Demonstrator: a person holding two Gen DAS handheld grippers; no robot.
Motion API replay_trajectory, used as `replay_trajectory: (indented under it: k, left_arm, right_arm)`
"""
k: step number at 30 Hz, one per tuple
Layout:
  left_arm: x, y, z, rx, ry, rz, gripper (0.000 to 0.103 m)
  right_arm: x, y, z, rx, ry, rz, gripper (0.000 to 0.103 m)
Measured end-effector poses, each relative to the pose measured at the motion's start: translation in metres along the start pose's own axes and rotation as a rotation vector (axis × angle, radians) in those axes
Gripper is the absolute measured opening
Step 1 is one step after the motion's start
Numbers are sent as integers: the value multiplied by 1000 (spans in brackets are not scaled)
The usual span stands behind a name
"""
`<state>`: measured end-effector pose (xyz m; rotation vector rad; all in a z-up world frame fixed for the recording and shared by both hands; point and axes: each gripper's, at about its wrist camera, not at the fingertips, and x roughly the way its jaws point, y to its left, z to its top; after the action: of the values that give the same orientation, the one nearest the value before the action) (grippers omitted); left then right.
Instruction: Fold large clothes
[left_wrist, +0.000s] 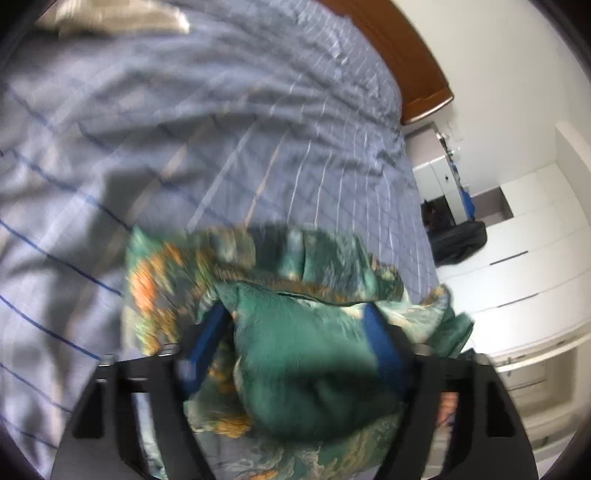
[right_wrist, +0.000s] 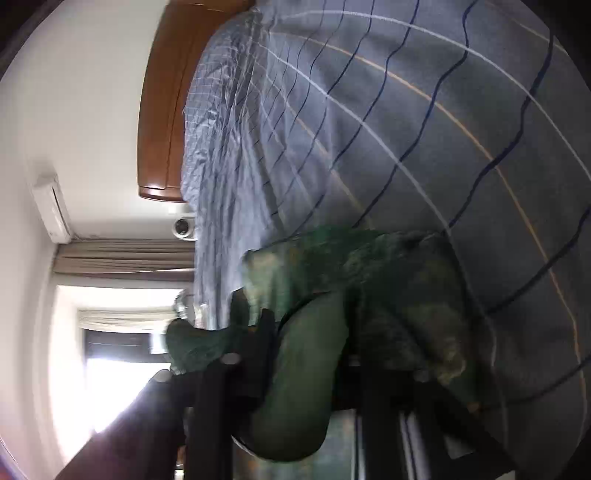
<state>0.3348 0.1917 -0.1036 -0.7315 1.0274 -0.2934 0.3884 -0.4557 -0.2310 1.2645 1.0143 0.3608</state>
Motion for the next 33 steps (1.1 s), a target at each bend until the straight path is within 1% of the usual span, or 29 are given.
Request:
replay_trajectory:
  k: [1, 2, 3, 5, 7, 8, 9, 10, 11, 12, 13, 15, 16, 17, 18, 19, 20, 22, 23, 24, 25, 27, 28, 30, 31, 33]
  left_arm:
    - [-12, -2, 2, 13, -32, 3, 93]
    - [-23, -2, 4, 23, -54, -3, 94]
    - [-30, -1, 5, 28, -61, -13, 95]
    - [-38, 1, 4, 53, -60, -19, 96]
    - [-39, 4, -4, 116, -45, 0, 99]
    - [-36, 5, -7, 146, -34, 16, 100]
    - [-28, 4, -9, 168, -22, 32, 100]
    - [-18, 4, -14, 195, -1, 61, 100]
    - [-5, 3, -17, 218, 16, 101, 100]
    - [5, 2, -20, 237, 24, 145, 100]
    - [18, 0, -20, 250, 22, 190, 100]
    - [44, -3, -16, 247, 2, 262, 99]
    - [52, -3, -14, 234, -9, 287, 96]
    - [59, -5, -13, 219, -18, 297, 68]
    - [64, -9, -11, 218, -8, 284, 39]
    - [66, -14, -7, 202, 9, 303, 14]
    - [59, -20, -4, 202, -22, 315, 11]
    - [40, -39, 0, 255, -117, 326, 10]
    - [34, -47, 2, 281, -155, 342, 10]
    - [30, -55, 2, 308, -189, 361, 10]
    - [31, -60, 2, 331, -215, 384, 10]
    - [43, -59, -1, 364, -233, 446, 10]
    - [56, -54, -3, 382, -225, 496, 10]
    - [83, -34, -7, 383, -187, 550, 10]
    - [93, -21, -13, 379, -173, 557, 11]
    - [99, -6, -22, 369, -200, 537, 12]
  right_arm:
    - [-5, 2, 2, 26, 4, 32, 48]
    - [-11, 6, 4, 42, -6, 56, 59]
    - [-19, 10, 4, 41, -21, 68, 65]
    - [-34, 26, 2, -7, -58, 66, 68]
    - [-46, 41, 2, -107, -90, 11, 68]
    - [-51, 52, -3, -199, -99, -55, 69]
    - [-51, 58, -7, -263, -97, -112, 69]
    - [-49, 65, -14, -357, -82, -206, 69]
    - [-41, 70, -21, -435, -61, -285, 69]
    - [-34, 71, -26, -494, -42, -346, 69]
    - [-19, 73, -33, -568, -20, -423, 69]
    - [-1, 72, -40, -623, -21, -507, 70]
    - [9, 69, -41, -617, -33, -524, 68]
    - [9, 63, -42, -607, -40, -522, 53]
    - [15, 63, -41, -602, -49, -530, 16]
    - [15, 67, -42, -619, -53, -545, 14]
    - [10, 76, -44, -644, -79, -562, 12]
    - [-4, 93, -49, -708, -140, -596, 12]
    - [-11, 109, -51, -758, -192, -622, 11]
    - [-13, 117, -49, -788, -232, -641, 11]
    - [-14, 121, -48, -802, -253, -652, 11]
    - [-5, 123, -41, -813, -271, -694, 11]
    - [3, 118, -38, -821, -271, -731, 11]
    - [25, 100, -31, -815, -243, -802, 11]
    - [36, 83, -29, -802, -215, -832, 11]
    - [49, 62, -30, -801, -196, -852, 11]
